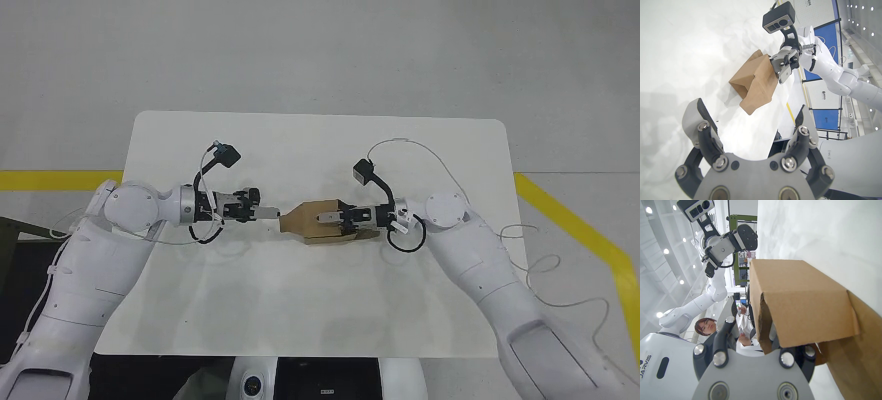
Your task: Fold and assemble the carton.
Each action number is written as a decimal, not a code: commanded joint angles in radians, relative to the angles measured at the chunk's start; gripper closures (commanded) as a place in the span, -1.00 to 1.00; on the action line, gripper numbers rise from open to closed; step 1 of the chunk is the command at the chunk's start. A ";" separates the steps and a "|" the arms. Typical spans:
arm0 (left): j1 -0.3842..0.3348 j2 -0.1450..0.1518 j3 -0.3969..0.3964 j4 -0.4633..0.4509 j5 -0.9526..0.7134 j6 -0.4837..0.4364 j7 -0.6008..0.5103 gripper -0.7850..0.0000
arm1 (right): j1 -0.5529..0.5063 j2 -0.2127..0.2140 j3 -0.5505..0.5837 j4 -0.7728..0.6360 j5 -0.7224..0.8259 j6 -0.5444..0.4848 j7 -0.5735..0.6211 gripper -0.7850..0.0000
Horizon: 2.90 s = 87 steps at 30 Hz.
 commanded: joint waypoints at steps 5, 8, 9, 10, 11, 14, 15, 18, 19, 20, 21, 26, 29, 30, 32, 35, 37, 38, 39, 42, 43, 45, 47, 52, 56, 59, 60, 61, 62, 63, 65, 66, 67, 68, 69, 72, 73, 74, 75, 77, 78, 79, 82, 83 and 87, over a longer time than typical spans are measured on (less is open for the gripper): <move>-0.001 0.002 -0.001 -0.003 -0.007 0.001 0.001 -1.00 | -0.018 0.021 0.038 -0.054 -0.028 0.022 0.004 0.08; -0.001 0.003 0.000 -0.003 -0.008 0.000 0.001 -1.00 | -0.031 0.029 0.054 -0.080 -0.036 0.033 0.003 0.18; 0.000 0.003 0.000 -0.003 -0.008 0.000 0.001 -1.00 | -0.035 0.031 0.058 -0.087 -0.034 0.035 0.003 0.28; 0.000 0.004 0.001 -0.002 -0.009 -0.001 0.001 -1.00 | -0.039 0.032 0.060 -0.093 -0.031 0.038 0.005 0.34; 0.000 0.004 0.002 -0.002 -0.009 -0.001 -0.001 -1.00 | -0.041 0.032 0.058 -0.097 -0.032 0.042 0.010 0.37; -0.001 0.005 0.004 -0.002 -0.008 -0.002 -0.001 -1.00 | -0.042 0.028 0.050 -0.102 -0.023 0.049 0.014 0.53; -0.001 0.005 0.005 -0.001 -0.008 -0.002 -0.001 -1.00 | -0.041 0.027 0.046 -0.100 -0.021 0.049 0.013 0.60; -0.002 0.005 0.010 -0.001 -0.006 -0.003 -0.003 -1.00 | -0.034 0.021 0.034 -0.088 -0.011 0.048 0.014 0.73; -0.002 0.006 0.011 0.000 -0.006 -0.003 -0.003 -1.00 | -0.031 0.018 0.031 -0.081 -0.005 0.047 0.015 0.75; -0.002 0.006 0.013 0.000 -0.004 -0.004 -0.004 -1.00 | -0.028 0.016 0.027 -0.073 -0.001 0.045 0.017 0.77; -0.003 0.006 0.014 0.000 -0.004 -0.005 -0.004 -1.00 | -0.025 0.014 0.023 -0.064 0.003 0.042 0.019 0.80; -0.006 0.006 0.021 -0.002 0.001 -0.008 -0.007 -1.00 | -0.010 0.002 0.009 -0.030 0.038 0.021 0.030 1.00; -0.007 0.007 0.020 -0.009 -0.005 -0.010 -0.006 -1.00 | -0.009 -0.004 0.011 -0.019 0.079 -0.002 0.038 1.00; -0.008 0.008 0.018 -0.013 -0.010 -0.010 -0.006 -1.00 | -0.008 -0.005 0.012 -0.015 0.091 -0.008 0.044 1.00; -0.008 0.009 0.013 -0.025 -0.016 -0.017 -0.004 -1.00 | -0.006 -0.008 0.013 -0.009 0.109 -0.017 0.054 1.00; -0.005 0.012 0.006 -0.047 -0.015 -0.031 -0.010 -1.00 | -0.007 -0.011 0.016 -0.004 0.137 -0.030 0.065 1.00; -0.001 0.015 0.005 -0.058 0.002 -0.039 -0.017 -1.00 | -0.009 -0.013 0.019 -0.003 0.158 -0.040 0.072 1.00; 0.002 0.016 0.006 -0.061 0.013 -0.041 -0.019 -1.00 | -0.010 -0.015 0.021 -0.007 0.173 -0.047 0.076 1.00; 0.005 0.017 0.007 -0.063 0.022 -0.041 -0.018 -1.00 | -0.011 -0.016 0.022 -0.008 0.182 -0.051 0.081 1.00; 0.011 0.018 0.011 -0.062 0.033 -0.041 -0.012 -1.00 | -0.012 -0.019 0.025 -0.017 0.212 -0.063 0.093 1.00; 0.011 0.018 0.013 -0.061 0.038 -0.041 -0.010 -1.00 | -0.011 -0.020 0.026 -0.018 0.217 -0.065 0.097 1.00; 0.010 0.019 0.014 -0.056 0.045 -0.038 -0.003 -1.00 | -0.013 -0.022 0.029 -0.028 0.236 -0.069 0.100 1.00; 0.009 0.019 0.013 -0.048 0.047 -0.031 0.008 -1.00 | -0.014 -0.021 0.032 -0.033 0.238 -0.070 0.100 1.00; 0.009 0.020 0.004 -0.024 0.013 -0.018 0.027 -1.00 | -0.022 -0.018 0.042 -0.051 0.241 -0.069 0.101 1.00; 0.010 0.020 0.001 -0.015 -0.014 -0.013 0.032 -1.00 | -0.030 -0.014 0.049 -0.067 0.240 -0.068 0.102 1.00; 0.009 0.021 0.004 -0.012 -0.011 -0.010 0.028 -1.00 | -0.036 -0.013 0.055 -0.087 0.251 -0.070 0.099 1.00; 0.009 0.021 0.006 -0.010 -0.010 -0.008 0.027 -1.00 | -0.038 -0.012 0.057 -0.096 0.256 -0.071 0.099 1.00; 0.009 0.020 0.009 -0.008 -0.009 -0.005 0.028 -1.00 | -0.040 -0.012 0.059 -0.106 0.262 -0.070 0.100 1.00; 0.008 0.020 0.011 -0.008 -0.008 -0.005 0.028 -1.00 | -0.042 -0.011 0.060 -0.113 0.261 -0.070 0.100 1.00; 0.007 0.020 0.012 -0.007 -0.009 -0.004 0.028 -1.00 | -0.043 -0.010 0.063 -0.118 0.258 -0.072 0.098 1.00; 0.005 0.020 0.015 -0.007 -0.012 -0.003 0.030 -1.00 | -0.047 -0.008 0.066 -0.136 0.259 -0.072 0.097 1.00; 0.004 0.019 0.017 -0.008 -0.012 -0.003 0.029 -1.00 | -0.049 -0.007 0.067 -0.141 0.258 -0.072 0.098 1.00; 0.003 0.019 0.018 -0.007 -0.014 -0.002 0.029 -1.00 | -0.051 -0.006 0.068 -0.147 0.257 -0.072 0.098 1.00; 0.003 0.019 0.019 -0.007 -0.015 -0.003 0.029 -1.00 | -0.052 -0.006 0.068 -0.152 0.256 -0.071 0.099 1.00; 0.002 0.019 0.020 -0.006 -0.018 -0.003 0.028 -1.00 | -0.054 -0.005 0.068 -0.157 0.256 -0.070 0.099 1.00; 0.001 0.019 0.023 -0.001 -0.032 -0.002 0.025 -1.00 | -0.056 -0.005 0.066 -0.170 0.260 -0.070 0.100 1.00; 0.001 0.018 0.025 0.001 -0.037 0.000 0.024 -1.00 | -0.057 -0.005 0.065 -0.174 0.262 -0.069 0.100 1.00; 0.000 0.018 0.027 0.002 -0.040 0.000 0.022 -1.00 | -0.057 -0.006 0.064 -0.179 0.264 -0.069 0.101 1.00; -0.001 0.018 0.028 0.004 -0.042 0.001 0.021 -1.00 | -0.057 -0.006 0.063 -0.183 0.266 -0.068 0.101 1.00; -0.003 0.017 0.033 0.005 -0.049 0.001 0.019 -1.00 | -0.057 -0.007 0.059 -0.190 0.268 -0.068 0.102 1.00; -0.005 0.017 0.035 0.004 -0.050 0.001 0.017 -1.00 | -0.057 -0.007 0.057 -0.193 0.269 -0.068 0.102 1.00; -0.006 0.016 0.036 0.003 -0.053 0.000 0.016 -1.00 | -0.056 -0.008 0.055 -0.195 0.270 -0.067 0.102 1.00; -0.008 0.016 0.040 0.001 -0.061 0.000 0.013 -1.00 | -0.056 -0.010 0.047 -0.197 0.275 -0.066 0.103 1.00; -0.008 0.015 0.041 0.001 -0.066 0.000 0.012 -1.00 | -0.055 -0.011 0.045 -0.196 0.276 -0.067 0.103 1.00; -0.009 0.015 0.043 0.000 -0.086 -0.002 0.006 -1.00 | -0.052 -0.014 0.035 -0.191 0.280 -0.068 0.101 1.00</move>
